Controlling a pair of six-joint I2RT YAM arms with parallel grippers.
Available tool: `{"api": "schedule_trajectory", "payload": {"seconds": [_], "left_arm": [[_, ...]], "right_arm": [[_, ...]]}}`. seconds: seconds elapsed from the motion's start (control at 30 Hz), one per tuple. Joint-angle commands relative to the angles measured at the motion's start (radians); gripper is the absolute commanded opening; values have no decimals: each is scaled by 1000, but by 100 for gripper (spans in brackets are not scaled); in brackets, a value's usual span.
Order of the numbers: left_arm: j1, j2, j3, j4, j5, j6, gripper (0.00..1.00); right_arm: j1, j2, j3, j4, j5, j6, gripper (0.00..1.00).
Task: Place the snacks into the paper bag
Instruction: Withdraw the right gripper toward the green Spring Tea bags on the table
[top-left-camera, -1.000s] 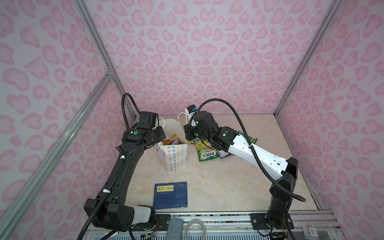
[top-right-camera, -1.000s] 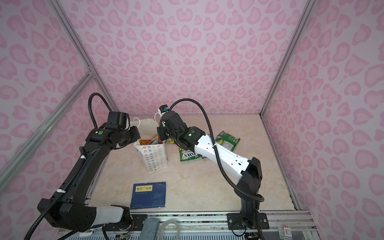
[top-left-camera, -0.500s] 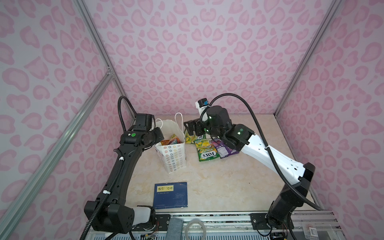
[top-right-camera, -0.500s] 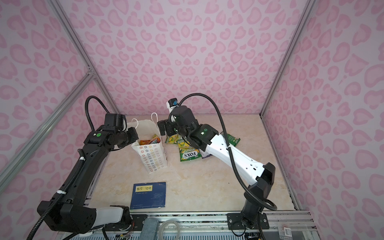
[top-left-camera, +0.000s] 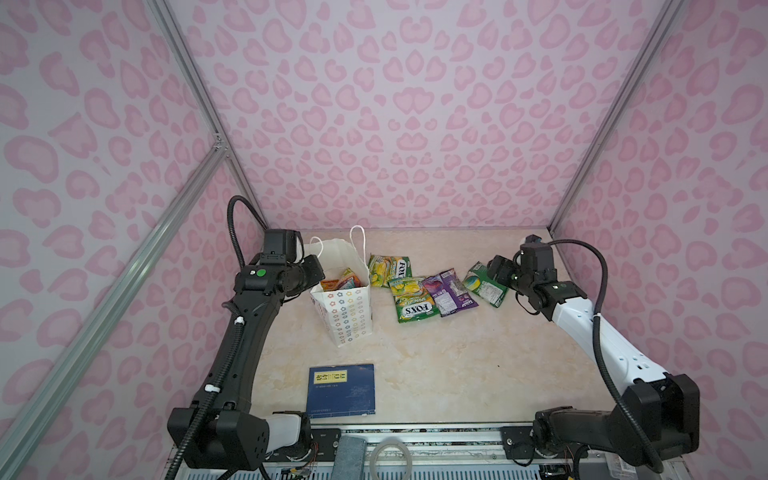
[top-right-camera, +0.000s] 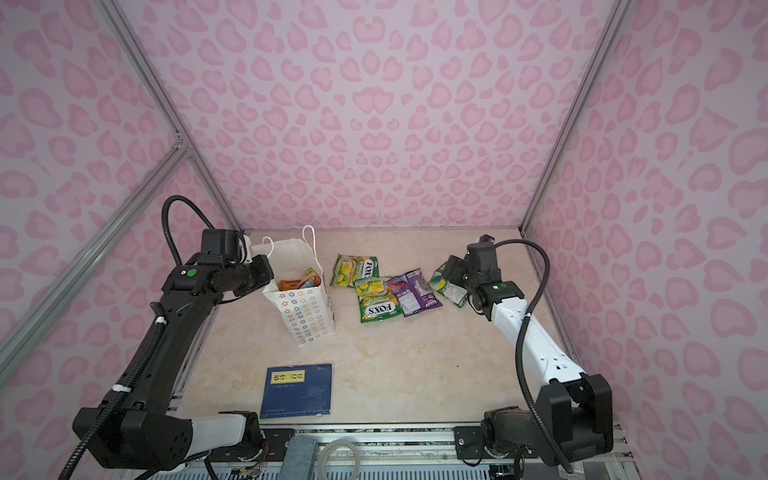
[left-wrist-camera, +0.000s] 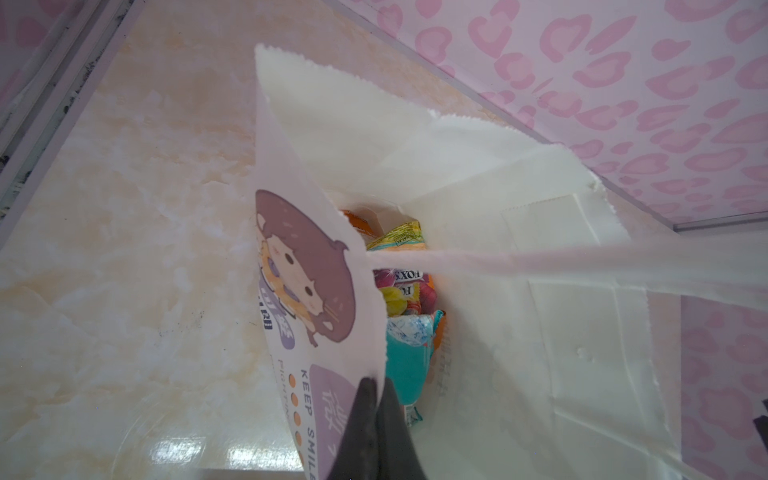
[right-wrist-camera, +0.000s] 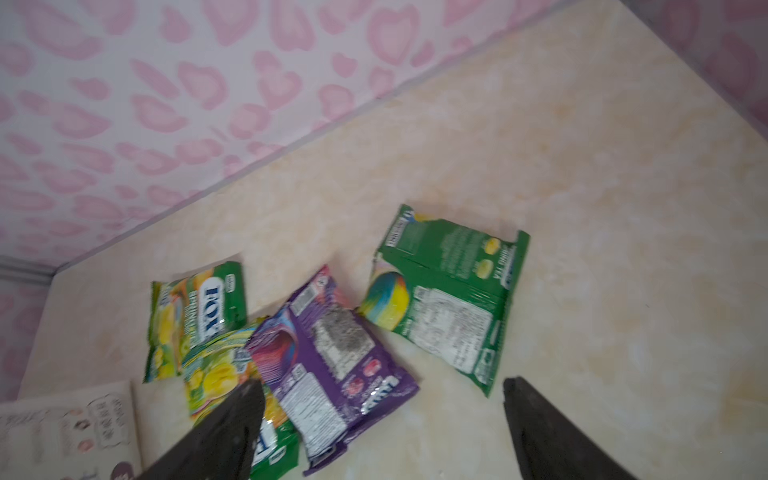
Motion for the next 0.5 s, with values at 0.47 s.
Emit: {"api": "schedule_trajectory", "payload": {"seconds": [0.47], "left_arm": [[2,-15,-13,52,56,-3,3]], "right_arm": [[-208,509,86,265,-268,140,86]]}}
